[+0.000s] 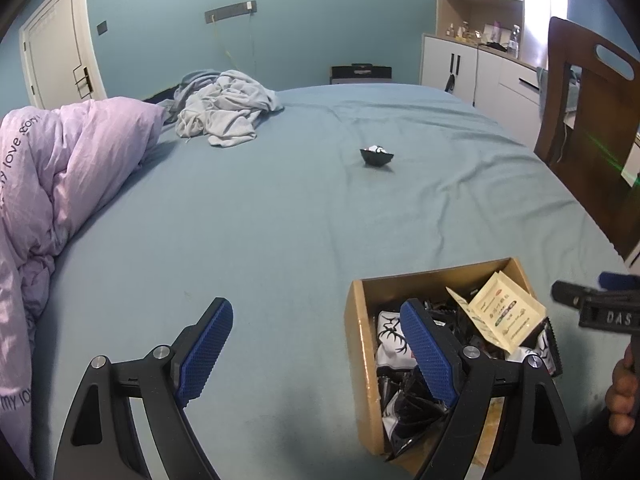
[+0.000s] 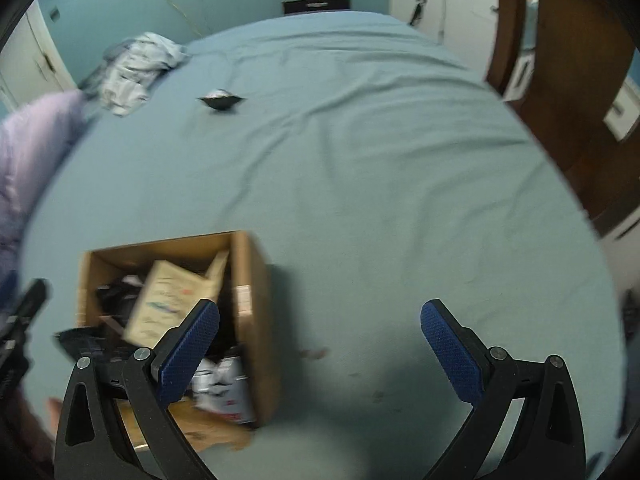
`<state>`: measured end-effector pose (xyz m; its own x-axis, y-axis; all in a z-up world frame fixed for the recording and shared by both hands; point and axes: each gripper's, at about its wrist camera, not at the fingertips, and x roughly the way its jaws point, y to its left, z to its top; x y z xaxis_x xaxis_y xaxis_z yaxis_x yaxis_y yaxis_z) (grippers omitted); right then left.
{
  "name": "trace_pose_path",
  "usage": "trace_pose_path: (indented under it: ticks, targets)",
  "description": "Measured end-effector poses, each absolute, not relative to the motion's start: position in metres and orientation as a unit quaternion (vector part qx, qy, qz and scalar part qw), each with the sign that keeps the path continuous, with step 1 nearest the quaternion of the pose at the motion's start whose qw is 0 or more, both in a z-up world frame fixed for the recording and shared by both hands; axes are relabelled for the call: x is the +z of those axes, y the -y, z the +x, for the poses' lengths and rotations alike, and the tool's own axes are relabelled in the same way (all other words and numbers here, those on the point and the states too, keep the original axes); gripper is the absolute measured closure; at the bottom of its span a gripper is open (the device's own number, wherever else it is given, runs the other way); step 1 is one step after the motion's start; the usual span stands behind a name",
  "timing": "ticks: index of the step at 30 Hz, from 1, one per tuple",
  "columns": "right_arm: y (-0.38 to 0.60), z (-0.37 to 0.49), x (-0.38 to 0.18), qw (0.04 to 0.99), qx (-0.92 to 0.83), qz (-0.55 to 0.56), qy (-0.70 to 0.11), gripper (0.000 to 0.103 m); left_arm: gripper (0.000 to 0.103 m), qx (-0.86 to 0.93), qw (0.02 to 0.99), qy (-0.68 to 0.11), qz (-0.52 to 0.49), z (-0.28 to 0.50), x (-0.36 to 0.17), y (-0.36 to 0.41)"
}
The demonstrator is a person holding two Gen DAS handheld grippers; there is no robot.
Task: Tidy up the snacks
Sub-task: 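Grasp a white deer-print packet from the bed with the left gripper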
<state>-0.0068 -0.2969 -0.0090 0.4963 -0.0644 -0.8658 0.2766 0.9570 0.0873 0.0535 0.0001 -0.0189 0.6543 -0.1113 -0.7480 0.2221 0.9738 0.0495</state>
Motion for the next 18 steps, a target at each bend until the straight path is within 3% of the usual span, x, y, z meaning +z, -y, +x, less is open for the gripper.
trace_pose_path:
  ticks: [8,12,18]
  targets:
    - [0.307,-0.015,0.001,0.867,-0.063,0.182,-0.460,0.001,0.016,-0.100,0.902,-0.416,0.065,0.060,-0.019,0.001]
    - [0.313,-0.007,-0.013,0.845,-0.018,0.222,-0.487,0.001,0.015,-0.112,0.899,-0.415,0.088,0.070,-0.015,0.008]
    - [0.344,0.012,-0.034,0.815,-0.048,0.258,-0.517,0.001,0.005,-0.122,0.893,-0.415,0.123,0.103,-0.003,0.028]
